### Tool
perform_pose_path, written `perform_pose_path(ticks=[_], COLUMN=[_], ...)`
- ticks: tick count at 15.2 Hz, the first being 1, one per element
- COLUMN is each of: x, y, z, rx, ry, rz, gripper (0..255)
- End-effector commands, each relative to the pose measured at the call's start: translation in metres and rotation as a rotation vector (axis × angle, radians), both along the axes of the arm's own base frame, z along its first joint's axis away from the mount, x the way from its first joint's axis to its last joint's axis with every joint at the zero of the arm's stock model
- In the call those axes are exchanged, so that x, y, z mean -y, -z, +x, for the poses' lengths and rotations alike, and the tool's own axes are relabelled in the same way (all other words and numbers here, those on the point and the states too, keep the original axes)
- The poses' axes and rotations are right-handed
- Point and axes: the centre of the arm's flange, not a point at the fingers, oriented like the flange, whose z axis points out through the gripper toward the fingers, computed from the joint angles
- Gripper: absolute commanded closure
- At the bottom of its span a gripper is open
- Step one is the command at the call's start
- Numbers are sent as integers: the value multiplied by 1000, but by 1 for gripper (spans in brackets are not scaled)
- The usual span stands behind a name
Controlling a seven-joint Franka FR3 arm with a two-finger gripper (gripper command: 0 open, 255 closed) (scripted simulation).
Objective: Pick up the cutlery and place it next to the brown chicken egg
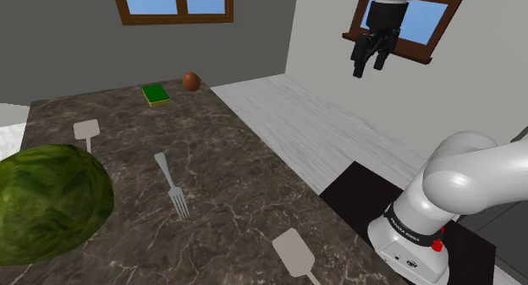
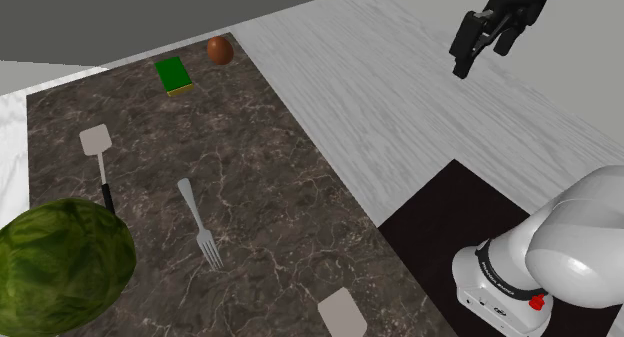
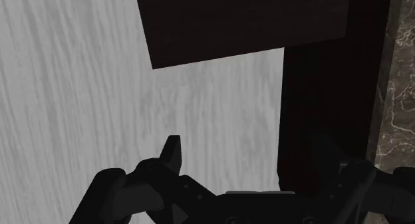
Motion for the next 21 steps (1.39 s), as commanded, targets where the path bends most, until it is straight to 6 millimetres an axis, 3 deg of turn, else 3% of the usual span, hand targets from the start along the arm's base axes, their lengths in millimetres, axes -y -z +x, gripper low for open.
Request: perform_pose_path(ticks=[1, 21], x=[0, -238], y=[0, 89], z=[0, 80], rx=[0, 43], ry=[0, -23], rz=[0, -31], gripper=[0, 0])
